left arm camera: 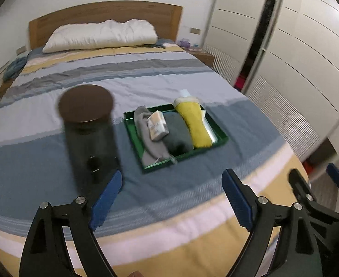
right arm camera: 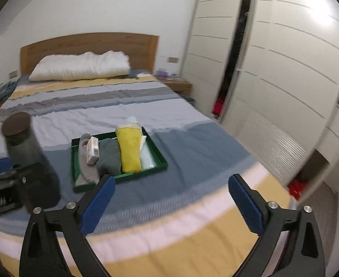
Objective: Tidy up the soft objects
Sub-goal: 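Withdraw both open tools up and back from the tray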
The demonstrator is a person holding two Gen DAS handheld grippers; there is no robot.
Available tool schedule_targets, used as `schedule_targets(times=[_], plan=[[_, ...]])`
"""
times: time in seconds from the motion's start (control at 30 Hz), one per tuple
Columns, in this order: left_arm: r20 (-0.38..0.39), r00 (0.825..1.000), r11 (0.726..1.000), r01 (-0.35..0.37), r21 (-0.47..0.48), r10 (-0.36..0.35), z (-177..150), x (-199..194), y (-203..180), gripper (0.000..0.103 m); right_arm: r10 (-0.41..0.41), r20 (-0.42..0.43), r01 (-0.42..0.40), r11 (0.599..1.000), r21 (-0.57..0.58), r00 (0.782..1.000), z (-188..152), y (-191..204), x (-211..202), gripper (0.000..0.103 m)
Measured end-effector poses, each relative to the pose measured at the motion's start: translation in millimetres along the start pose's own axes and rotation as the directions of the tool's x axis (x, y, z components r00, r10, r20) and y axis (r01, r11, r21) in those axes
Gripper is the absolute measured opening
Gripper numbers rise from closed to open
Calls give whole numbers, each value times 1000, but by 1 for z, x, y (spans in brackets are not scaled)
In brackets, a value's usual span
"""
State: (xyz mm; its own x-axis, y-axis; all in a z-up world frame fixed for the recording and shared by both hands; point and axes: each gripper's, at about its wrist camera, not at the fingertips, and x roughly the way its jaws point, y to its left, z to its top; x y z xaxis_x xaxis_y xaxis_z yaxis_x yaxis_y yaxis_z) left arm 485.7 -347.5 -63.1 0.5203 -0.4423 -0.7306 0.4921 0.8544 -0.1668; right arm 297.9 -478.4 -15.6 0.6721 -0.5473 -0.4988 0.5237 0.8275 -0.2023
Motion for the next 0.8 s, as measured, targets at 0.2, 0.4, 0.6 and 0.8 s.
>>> schedule_targets(times=[0.2, 0.4, 0.6, 0.8], plan=[[20, 999, 998, -36, 54, 35, -25, -22, 27, 86, -7, -4, 7, 1000, -10, 1000, -36, 45, -69, 103], [57, 991, 992, -121, 31, 119, -67, -3, 44, 86, 50, 60, -50, 999, 9, 997, -76, 55, -64, 103], [88, 981, 985, -172, -13, 172, -102, 13, 52, 86, 123, 124, -119, 992, -42, 985, -103, 60, -47, 103], [122, 965, 973, -228, -49, 232, -118, 19, 60, 86, 209, 155, -201, 977, -69, 966, -113, 57, -33, 103]])
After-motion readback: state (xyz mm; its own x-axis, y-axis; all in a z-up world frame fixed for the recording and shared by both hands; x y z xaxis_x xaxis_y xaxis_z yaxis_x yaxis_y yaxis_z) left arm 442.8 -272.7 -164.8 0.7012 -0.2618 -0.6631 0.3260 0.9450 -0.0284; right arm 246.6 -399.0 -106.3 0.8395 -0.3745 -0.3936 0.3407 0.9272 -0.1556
